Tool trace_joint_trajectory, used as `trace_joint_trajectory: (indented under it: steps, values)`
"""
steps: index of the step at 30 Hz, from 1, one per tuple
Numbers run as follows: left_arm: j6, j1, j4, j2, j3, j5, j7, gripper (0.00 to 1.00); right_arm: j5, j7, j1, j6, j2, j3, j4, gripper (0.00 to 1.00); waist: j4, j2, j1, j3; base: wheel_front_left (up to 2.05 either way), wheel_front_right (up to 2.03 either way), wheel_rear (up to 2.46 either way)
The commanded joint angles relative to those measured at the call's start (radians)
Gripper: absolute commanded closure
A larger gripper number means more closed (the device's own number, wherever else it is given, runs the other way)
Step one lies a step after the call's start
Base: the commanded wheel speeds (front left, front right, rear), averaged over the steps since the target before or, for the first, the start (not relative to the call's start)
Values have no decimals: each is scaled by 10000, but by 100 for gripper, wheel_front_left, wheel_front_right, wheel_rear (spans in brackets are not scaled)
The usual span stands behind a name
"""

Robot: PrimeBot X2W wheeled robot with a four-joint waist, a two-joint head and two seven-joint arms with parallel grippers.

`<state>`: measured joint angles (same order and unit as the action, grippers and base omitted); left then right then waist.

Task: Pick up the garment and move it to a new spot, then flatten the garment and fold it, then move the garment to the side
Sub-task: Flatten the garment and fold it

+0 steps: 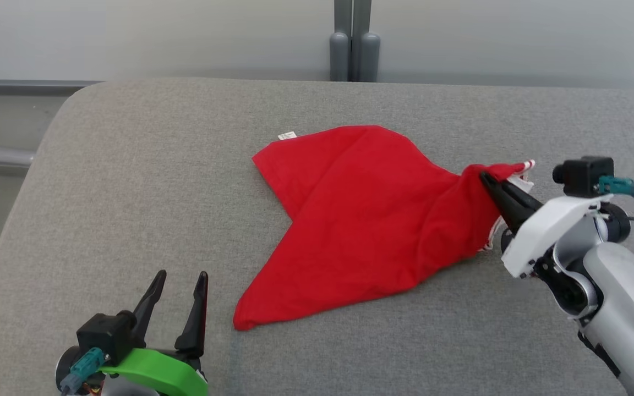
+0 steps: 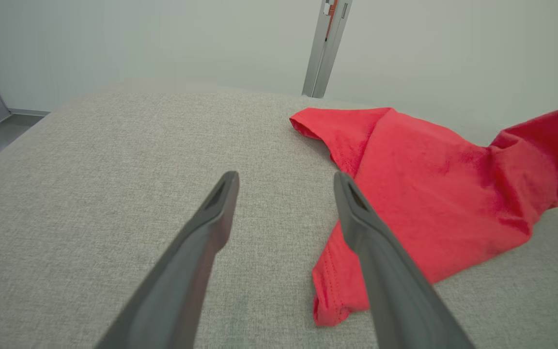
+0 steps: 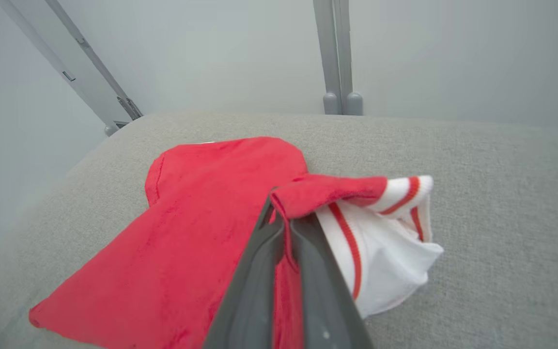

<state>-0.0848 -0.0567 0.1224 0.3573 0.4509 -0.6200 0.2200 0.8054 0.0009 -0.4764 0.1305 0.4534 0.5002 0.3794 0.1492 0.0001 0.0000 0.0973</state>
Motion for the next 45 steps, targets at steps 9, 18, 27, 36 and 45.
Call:
trace_joint_trajectory:
  steps: [9, 18, 27, 36, 45]
  values:
    - [337, -651, 597, -515, 240, -33, 178, 0, 120, 791, -2204, 5, -1202, 1732, 995, 100, 1312, -1, 0, 670, 0, 0, 0]
    - [633, -1184, 1172, -856, 354, 86, 310, 0, 651, 260, -3972, 5, -2502, 3212, 3642, 0, 2008, -1, 0, 1016, 0, 0, 0]
    - [639, -896, 1543, -772, 257, 29, 370, 0, 1629, -602, -3733, 5, -2244, 4597, 3750, 0, 1500, -1, 0, 266, 0, 0, 0]
    - [410, -374, 1154, -535, 24, 84, 417, 0, 2044, -2287, -2683, 5, -682, 4677, 2601, 0, 388, -1, 0, -738, 0, 0, 0]
    - [161, 152, 636, -490, -258, 189, 459, 0, 1297, -2659, -432, 5, -110, 2501, 1769, 0, -178, -1, 0, -1121, 0, 0, 0]
